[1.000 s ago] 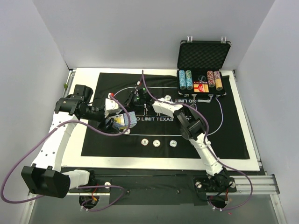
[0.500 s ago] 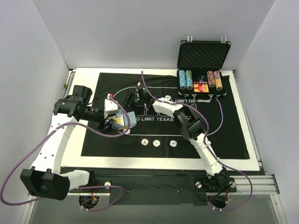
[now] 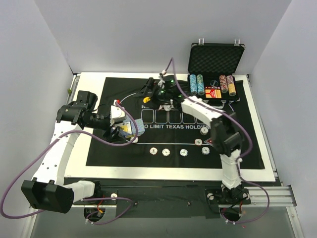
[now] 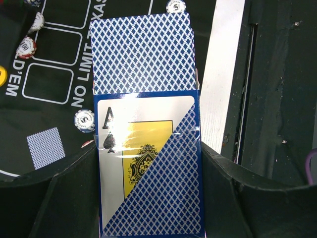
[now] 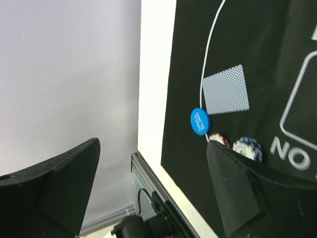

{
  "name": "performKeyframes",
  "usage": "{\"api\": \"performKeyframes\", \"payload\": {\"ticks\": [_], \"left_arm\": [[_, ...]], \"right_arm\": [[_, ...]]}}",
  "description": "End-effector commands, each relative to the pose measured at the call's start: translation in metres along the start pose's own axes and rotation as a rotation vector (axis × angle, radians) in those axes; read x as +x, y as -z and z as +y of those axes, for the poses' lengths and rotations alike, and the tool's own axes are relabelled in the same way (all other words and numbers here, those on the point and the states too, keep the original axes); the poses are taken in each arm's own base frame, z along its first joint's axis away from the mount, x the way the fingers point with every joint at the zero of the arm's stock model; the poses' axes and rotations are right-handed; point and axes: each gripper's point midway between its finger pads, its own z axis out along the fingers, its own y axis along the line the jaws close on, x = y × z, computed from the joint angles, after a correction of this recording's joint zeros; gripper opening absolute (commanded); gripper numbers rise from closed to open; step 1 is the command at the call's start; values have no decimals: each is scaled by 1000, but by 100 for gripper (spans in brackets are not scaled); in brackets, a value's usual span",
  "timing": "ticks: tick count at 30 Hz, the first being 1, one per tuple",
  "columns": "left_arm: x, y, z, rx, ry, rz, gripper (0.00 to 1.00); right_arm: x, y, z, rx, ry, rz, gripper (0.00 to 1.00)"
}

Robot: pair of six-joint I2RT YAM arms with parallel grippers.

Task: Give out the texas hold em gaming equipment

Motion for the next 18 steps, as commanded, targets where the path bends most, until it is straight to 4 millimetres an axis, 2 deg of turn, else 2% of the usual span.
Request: {"api": "performKeyframes", "payload": {"ticks": [1,2,3,4,5,6,7,8,9,10,11,13,15,18], "left_arm": [[-12,5,-5,1,-37,-49,12],[-12,5,-5,2,-37,-50,12],[-12,5,-5,1,-39,-49,12],[-11,4,-5,2,-38,-48,12],[-11,4,-6,2,-36,-49,12],[-11,4,-6,5,-37,-49,12],[-10,3,-6,3,-34,-47,12],[-9,3,-6,2,-38,-46,12],[-7,3,-6,4,-32,-41,12],[-6,3,-6,1,-36,-37,12],[-4,2,-6,2,-33,-35,12],[-4,1,-6,3,-36,-35,12],[-3,1,-4,1,-38,-35,12],[-4,1,-3,-4,-41,-34,12]], "right_arm": [[-5,67,43,-88,73,-60,87],[-7,85,56,-117,92,-81,91],[1,90,47,-102,84,-74,92],[2,106,61,-131,102,-89,95],[11,109,51,-110,99,-80,95],[15,122,58,-118,116,-78,96],[23,125,51,-102,111,-64,96],[29,138,60,-123,124,-65,96],[38,141,53,-106,115,-46,97],[45,153,63,-129,140,-45,97],[55,157,56,-101,137,-22,97],[77,172,62,-89,190,13,98],[94,178,59,-66,230,50,98],[112,176,58,-64,239,89,99]]}}
